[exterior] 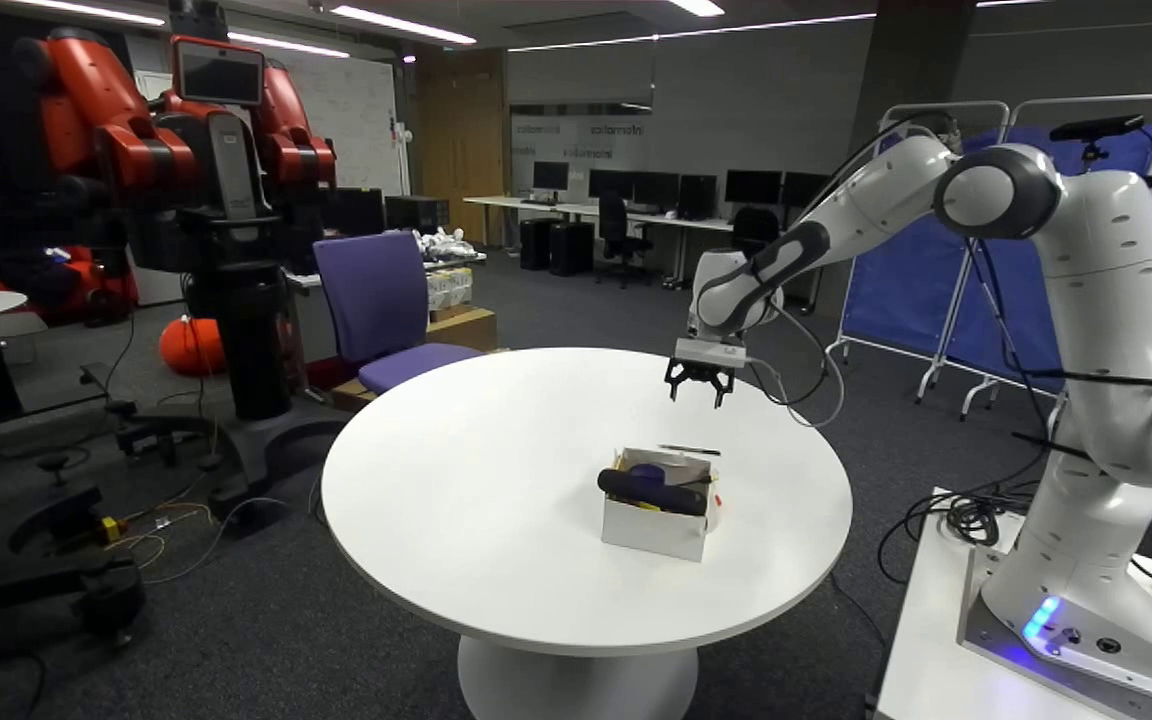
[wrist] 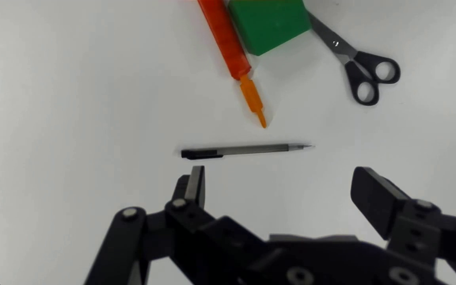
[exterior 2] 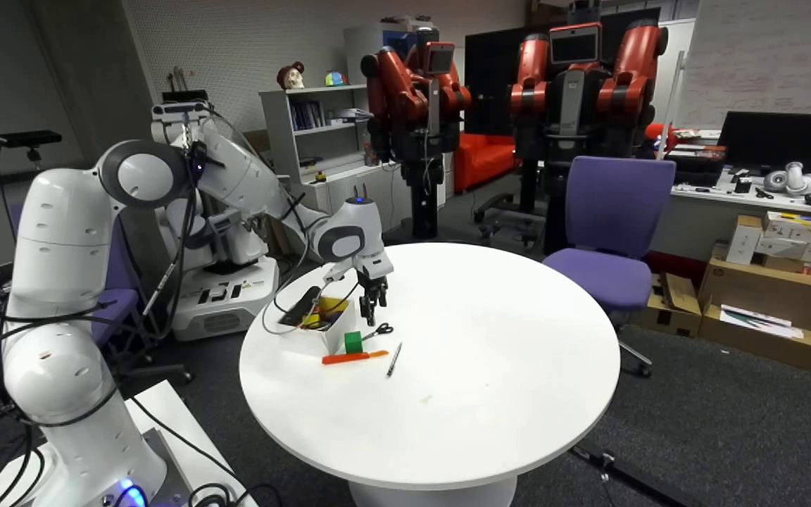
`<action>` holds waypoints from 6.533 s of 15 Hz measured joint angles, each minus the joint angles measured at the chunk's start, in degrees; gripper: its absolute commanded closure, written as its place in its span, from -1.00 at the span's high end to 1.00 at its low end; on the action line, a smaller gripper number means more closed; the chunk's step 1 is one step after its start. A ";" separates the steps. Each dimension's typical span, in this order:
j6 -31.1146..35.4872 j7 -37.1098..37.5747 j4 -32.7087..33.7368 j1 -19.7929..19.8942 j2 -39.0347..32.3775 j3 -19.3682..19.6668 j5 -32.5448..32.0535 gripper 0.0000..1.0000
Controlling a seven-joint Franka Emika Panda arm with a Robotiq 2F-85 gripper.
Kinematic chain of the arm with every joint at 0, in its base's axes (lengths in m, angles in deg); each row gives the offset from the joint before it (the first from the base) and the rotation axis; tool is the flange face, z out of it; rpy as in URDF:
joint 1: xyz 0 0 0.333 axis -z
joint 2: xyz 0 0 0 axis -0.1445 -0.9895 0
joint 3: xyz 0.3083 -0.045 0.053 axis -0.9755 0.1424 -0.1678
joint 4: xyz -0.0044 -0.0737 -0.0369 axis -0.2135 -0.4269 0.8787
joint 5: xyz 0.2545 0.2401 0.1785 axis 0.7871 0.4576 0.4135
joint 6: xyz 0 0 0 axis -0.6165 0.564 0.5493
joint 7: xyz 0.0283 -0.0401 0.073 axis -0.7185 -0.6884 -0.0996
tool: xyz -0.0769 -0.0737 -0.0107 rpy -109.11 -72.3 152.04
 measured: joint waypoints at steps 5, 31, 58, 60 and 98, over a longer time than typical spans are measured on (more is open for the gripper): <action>3.31 1.31 -0.09 -0.78 -4.45 -2.24 2.70 1.00; -1.73 0.95 0.04 -4.40 -10.47 -2.06 -2.43 0.06; -13.10 5.90 -2.58 -14.76 8.98 -8.03 -22.73 -0.36; -11.94 5.46 -3.18 -13.80 7.69 -8.13 -22.26 0.64; 9.65 -10.67 -10.03 3.40 -3.22 -1.18 -0.84 1.00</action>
